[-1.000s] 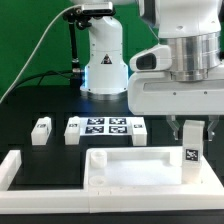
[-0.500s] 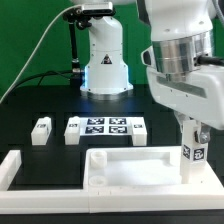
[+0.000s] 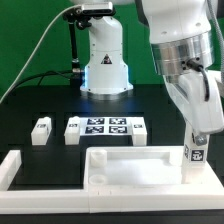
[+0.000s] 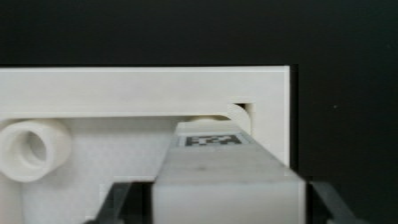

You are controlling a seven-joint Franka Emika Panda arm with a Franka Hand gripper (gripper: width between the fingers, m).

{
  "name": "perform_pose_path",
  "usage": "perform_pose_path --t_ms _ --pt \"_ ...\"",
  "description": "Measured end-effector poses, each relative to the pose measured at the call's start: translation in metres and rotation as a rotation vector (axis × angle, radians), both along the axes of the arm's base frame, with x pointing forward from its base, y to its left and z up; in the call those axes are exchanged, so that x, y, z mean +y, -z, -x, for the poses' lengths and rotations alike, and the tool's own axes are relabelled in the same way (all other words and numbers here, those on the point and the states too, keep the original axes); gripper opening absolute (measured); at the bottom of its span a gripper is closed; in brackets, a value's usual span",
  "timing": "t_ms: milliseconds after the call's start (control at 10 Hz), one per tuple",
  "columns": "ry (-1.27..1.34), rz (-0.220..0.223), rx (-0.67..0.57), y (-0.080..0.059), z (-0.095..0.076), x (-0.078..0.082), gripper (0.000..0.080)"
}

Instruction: Assemble desk

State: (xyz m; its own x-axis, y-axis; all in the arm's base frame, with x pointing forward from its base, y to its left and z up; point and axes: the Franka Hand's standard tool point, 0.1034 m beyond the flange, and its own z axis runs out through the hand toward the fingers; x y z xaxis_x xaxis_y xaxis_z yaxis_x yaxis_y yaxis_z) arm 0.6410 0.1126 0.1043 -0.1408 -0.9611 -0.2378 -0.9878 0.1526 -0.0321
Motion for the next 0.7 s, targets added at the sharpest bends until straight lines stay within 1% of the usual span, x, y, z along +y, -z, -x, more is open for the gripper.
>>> perform_pose_path --t_ms 100,300,500,600,700 --pt "0.111 -0.029 -0.003 -0.0001 -0.0026 -0.0031 0.0293" --pt "0.255 -0.059 -0.015 0.0002 -0.0048 -0.005 0.0294" --pt "0.311 -0.064 -0.02 -0.0002 -0.0058 -0.0071 0.0294" --pt "0.316 -0.064 -0.018 0.0002 -0.0056 -0.0068 0.0351" --pt "0.304 -0.063 -0.019 0.0013 -0.0051 -0.0062 0.0351"
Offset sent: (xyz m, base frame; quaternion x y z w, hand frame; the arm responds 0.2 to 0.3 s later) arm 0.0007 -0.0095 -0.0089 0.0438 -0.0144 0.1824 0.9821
